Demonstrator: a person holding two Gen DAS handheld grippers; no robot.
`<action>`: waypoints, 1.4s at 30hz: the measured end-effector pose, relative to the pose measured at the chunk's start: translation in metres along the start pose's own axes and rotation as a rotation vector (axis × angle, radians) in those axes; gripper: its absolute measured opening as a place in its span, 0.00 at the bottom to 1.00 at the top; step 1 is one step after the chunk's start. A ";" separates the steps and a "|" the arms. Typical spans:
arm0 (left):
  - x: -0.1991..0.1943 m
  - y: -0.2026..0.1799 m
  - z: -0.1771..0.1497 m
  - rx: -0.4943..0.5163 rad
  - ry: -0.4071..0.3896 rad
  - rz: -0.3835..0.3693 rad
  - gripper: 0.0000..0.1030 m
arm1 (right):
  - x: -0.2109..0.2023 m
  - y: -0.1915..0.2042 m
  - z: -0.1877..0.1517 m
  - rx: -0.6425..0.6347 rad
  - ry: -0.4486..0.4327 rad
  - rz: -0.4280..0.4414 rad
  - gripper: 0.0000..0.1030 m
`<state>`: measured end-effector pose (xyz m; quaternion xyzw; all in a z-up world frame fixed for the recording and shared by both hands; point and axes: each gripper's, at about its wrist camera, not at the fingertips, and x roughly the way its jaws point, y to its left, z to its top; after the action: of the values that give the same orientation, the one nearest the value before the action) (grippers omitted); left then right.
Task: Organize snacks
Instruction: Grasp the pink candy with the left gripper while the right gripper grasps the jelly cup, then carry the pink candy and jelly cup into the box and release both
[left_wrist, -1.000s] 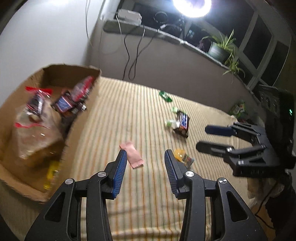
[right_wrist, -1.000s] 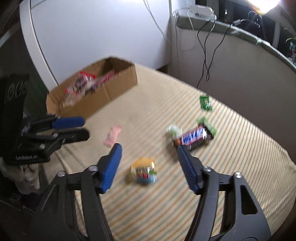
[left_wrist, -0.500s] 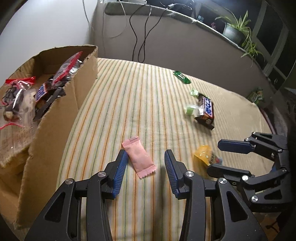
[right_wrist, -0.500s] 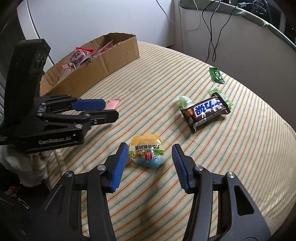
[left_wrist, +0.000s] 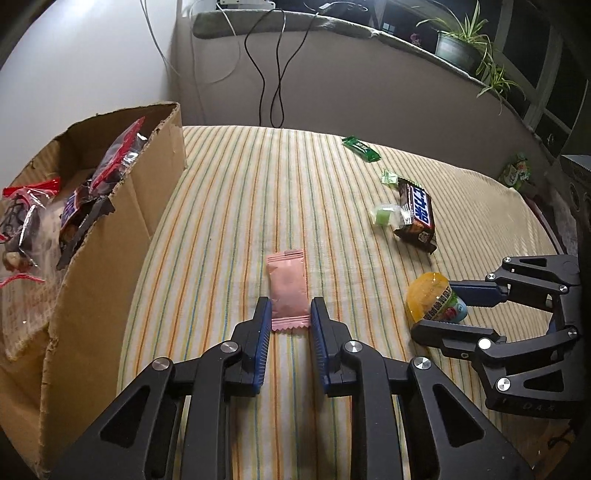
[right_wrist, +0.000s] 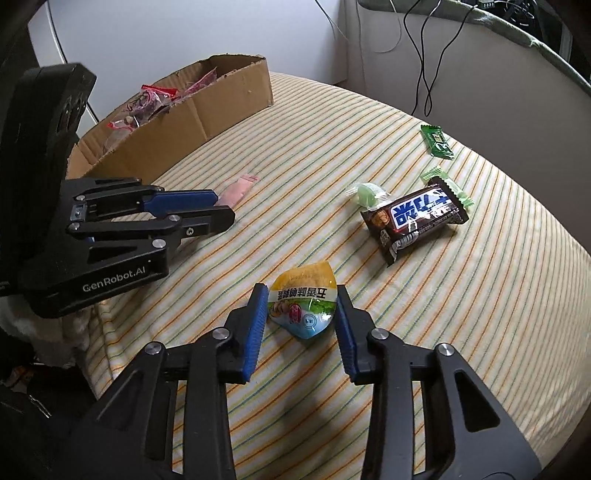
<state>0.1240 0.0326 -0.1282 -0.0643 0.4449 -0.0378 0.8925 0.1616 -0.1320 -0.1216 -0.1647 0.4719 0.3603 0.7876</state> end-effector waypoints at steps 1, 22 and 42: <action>0.000 0.001 0.001 -0.003 -0.001 -0.004 0.19 | -0.001 -0.001 0.000 0.005 -0.002 0.001 0.33; -0.063 0.013 0.017 -0.041 -0.147 -0.038 0.19 | -0.048 0.005 0.021 0.021 -0.129 0.013 0.30; -0.119 0.116 0.005 -0.175 -0.249 0.091 0.19 | -0.034 0.078 0.141 -0.101 -0.227 0.066 0.30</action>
<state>0.0575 0.1624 -0.0491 -0.1258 0.3346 0.0496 0.9326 0.1834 -0.0081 -0.0152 -0.1468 0.3662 0.4258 0.8143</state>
